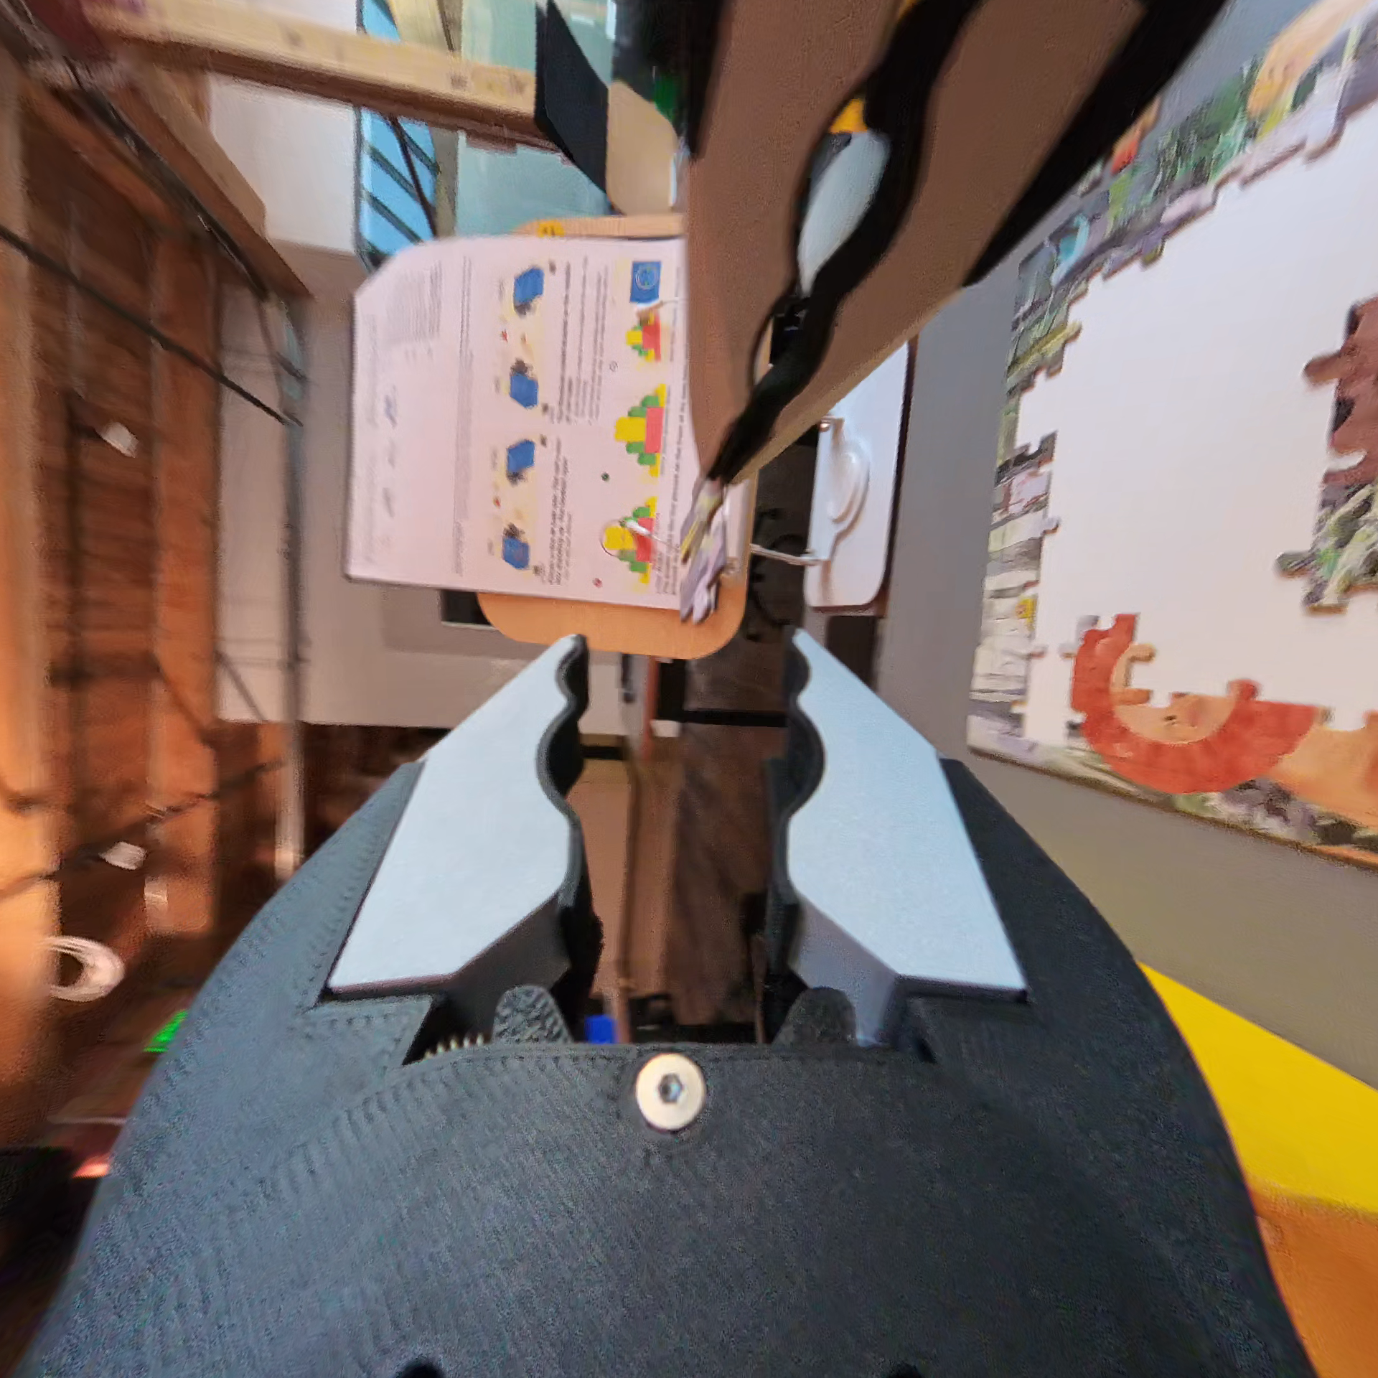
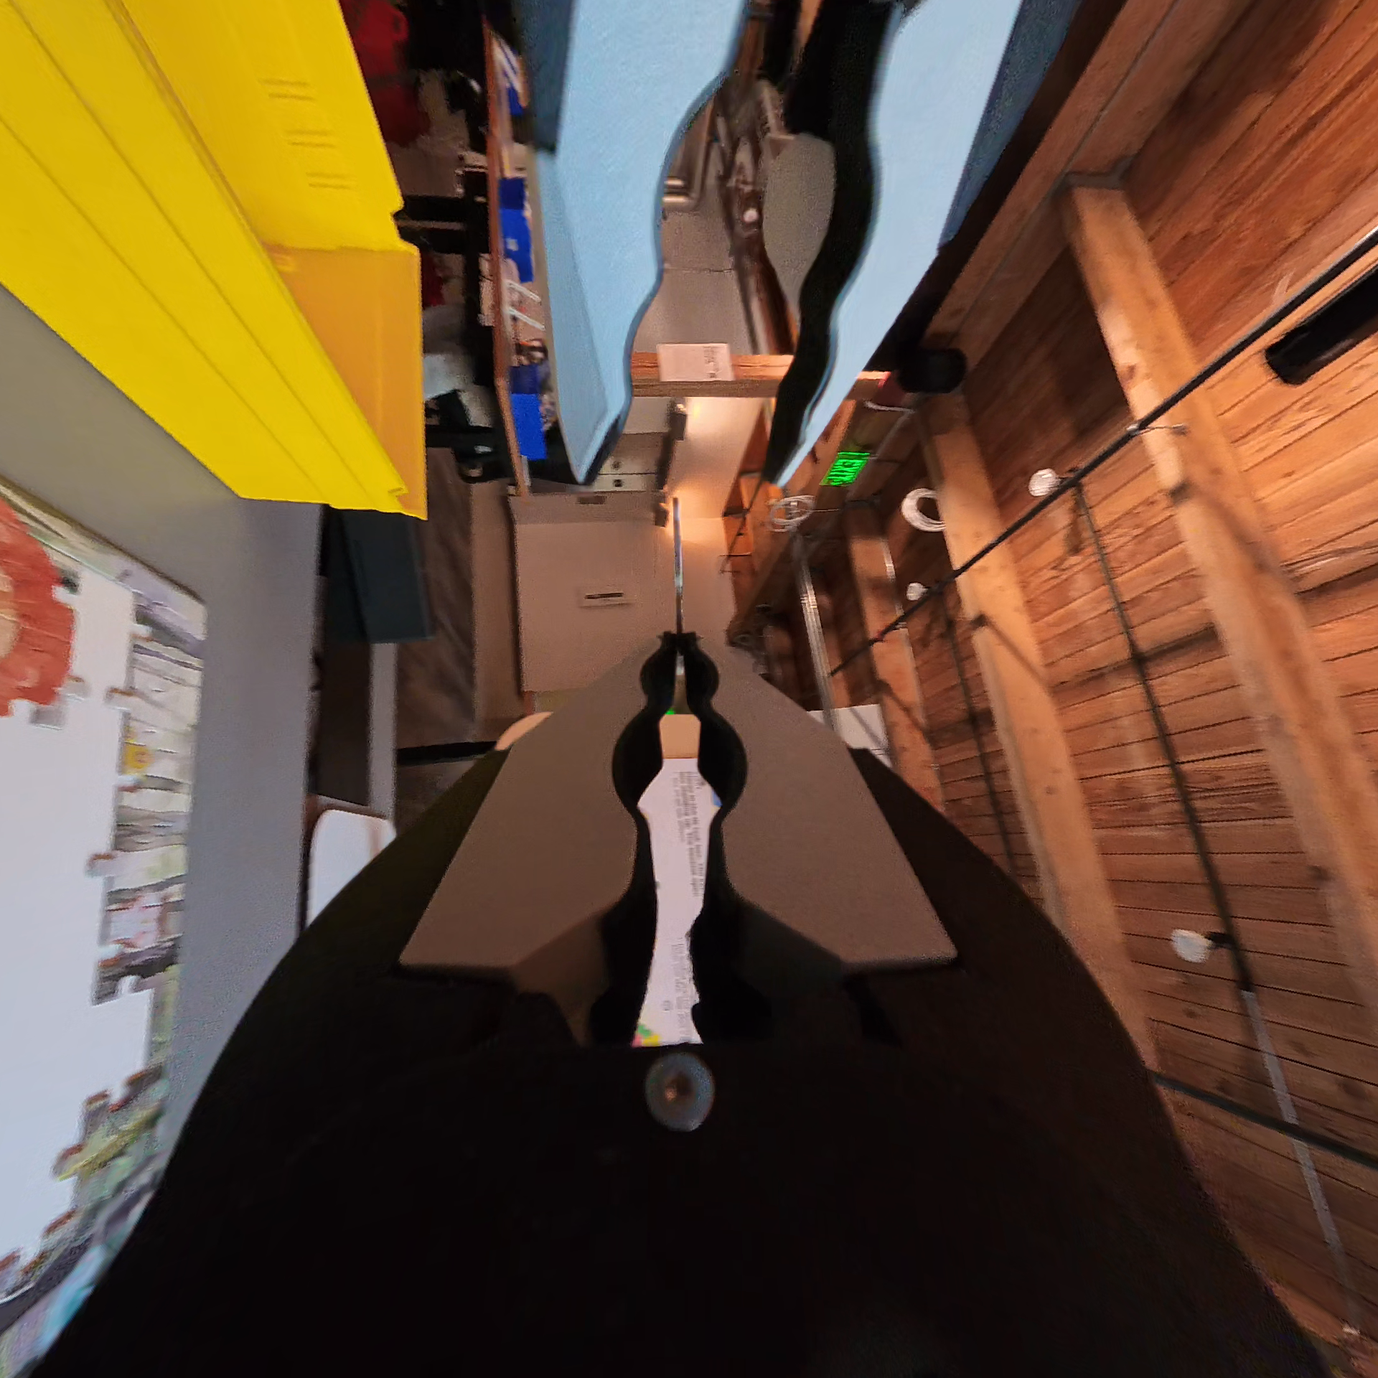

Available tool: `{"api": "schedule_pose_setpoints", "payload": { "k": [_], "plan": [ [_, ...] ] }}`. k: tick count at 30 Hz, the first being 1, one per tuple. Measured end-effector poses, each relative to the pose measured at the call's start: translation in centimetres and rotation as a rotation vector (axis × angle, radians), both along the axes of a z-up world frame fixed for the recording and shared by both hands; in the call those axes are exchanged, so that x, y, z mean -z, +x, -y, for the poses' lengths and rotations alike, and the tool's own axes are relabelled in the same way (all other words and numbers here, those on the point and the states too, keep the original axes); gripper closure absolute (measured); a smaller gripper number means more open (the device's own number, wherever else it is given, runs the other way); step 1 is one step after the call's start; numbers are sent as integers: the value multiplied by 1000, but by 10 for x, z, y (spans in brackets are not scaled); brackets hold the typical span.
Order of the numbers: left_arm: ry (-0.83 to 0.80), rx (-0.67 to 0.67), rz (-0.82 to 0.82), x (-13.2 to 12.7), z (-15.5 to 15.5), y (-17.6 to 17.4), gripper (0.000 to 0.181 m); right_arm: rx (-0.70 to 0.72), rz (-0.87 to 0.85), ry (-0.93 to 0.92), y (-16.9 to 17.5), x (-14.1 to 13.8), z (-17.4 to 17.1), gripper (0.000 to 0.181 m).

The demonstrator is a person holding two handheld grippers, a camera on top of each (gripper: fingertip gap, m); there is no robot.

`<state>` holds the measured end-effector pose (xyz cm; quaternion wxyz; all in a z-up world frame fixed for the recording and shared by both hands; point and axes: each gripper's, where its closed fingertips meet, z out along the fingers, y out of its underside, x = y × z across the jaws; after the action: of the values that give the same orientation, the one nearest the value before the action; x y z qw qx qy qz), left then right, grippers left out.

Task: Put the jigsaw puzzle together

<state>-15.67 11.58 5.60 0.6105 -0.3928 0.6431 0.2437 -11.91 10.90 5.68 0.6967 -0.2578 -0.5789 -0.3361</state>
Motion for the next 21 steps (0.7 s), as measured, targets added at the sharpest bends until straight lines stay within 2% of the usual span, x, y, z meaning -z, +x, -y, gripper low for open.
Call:
{"api": "schedule_pose_setpoints", "payload": {
  "k": [2,4,7,9,11,12,14,17,20,21],
  "plan": [
    [-118,4,89,-9,-1,-10,125,4,11,49,1,-4,2,181],
    [-303,44,195,-12,3,-17,140,-3,26,56,0,-3,3,181],
    [-799,186,405,-11,15,-14,141,-75,54,89,-4,-5,14,181],
    [-1203,331,514,-12,28,-11,133,-144,89,105,-10,-5,25,181],
    [-1504,519,629,-25,36,-10,133,-206,114,137,-16,-7,37,181],
    [-1592,609,676,-33,37,-10,145,-228,120,150,-18,-8,42,181],
    [-1687,649,729,-35,31,-11,148,-252,129,160,-22,-7,48,181],
    [-1853,615,628,-16,40,-6,148,-288,156,152,-28,-2,53,181],
    [-1993,597,504,2,57,1,162,-318,175,125,-33,5,55,181],
    [-2012,585,473,8,58,2,174,-310,176,127,-33,5,54,180]
  ]
}}
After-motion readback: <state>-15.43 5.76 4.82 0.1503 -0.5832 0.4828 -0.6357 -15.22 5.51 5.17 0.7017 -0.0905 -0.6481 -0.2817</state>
